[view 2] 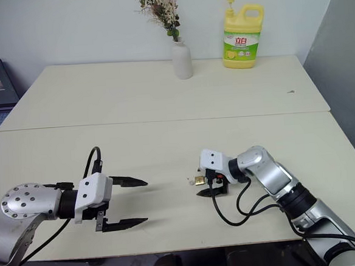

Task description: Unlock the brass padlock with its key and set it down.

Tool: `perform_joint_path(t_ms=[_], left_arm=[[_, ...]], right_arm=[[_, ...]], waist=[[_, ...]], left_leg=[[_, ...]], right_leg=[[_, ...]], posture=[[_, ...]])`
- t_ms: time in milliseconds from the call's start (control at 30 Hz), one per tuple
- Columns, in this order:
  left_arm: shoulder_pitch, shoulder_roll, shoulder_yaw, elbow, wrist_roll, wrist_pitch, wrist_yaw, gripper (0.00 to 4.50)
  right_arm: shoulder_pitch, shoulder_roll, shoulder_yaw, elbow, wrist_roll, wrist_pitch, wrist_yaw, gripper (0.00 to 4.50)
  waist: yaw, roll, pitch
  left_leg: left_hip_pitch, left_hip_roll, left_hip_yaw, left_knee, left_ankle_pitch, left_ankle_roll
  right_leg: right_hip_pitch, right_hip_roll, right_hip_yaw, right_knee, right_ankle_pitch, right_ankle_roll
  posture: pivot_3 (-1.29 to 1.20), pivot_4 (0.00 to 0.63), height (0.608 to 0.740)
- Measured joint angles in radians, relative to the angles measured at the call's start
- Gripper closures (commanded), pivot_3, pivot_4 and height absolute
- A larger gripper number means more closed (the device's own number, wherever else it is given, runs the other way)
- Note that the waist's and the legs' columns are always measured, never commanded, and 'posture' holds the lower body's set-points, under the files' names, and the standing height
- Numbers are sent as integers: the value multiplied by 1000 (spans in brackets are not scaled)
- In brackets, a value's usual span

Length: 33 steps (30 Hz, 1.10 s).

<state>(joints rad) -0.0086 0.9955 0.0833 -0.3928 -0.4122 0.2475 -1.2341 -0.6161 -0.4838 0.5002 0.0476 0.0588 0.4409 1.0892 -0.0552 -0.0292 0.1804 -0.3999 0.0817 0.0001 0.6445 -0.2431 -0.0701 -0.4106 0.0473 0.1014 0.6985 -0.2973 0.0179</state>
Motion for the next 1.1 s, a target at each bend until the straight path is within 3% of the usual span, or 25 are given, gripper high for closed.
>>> perform_joint_path(t_ms=[233, 567, 933, 1100], left_arm=[[-1, 0, 0, 7, 0, -16, -4, 0], [-27, -41, -3, 24, -40, 35, 10, 0], [-178, -187, -2, -14, -272, 381, 217, 0], [-297, -206, -13, 9, -309, 453, 233, 0]], right_arm=[[0, 12, 2, 15, -15, -42, 3, 3583], [31, 10, -11, 13, -48, -139, -16, 3569], [286, -158, -231, -341, -81, -182, -181, 3569], [296, -226, -304, -439, -141, -214, -241, 3569]], waist=[[0, 0, 0], [0, 0, 0], [15, 0, 0], [13, 0, 0]], left_leg=[[0, 0, 0, 0, 0, 0], [0, 0, 0, 0, 0, 0], [0, -1, -3, 1, 0, 0], [0, -1, -2, 1, 0, 0]], right_leg=[[0, 0, 0, 0, 0, 0], [0, 0, 0, 1, 0, 0], [1, 0, -1, 1, 0, 1], [2, 0, -1, 1, 0, 1]], posture=[[0, 150, 740], [0, 150, 740], [0, 150, 740], [0, 150, 740]])
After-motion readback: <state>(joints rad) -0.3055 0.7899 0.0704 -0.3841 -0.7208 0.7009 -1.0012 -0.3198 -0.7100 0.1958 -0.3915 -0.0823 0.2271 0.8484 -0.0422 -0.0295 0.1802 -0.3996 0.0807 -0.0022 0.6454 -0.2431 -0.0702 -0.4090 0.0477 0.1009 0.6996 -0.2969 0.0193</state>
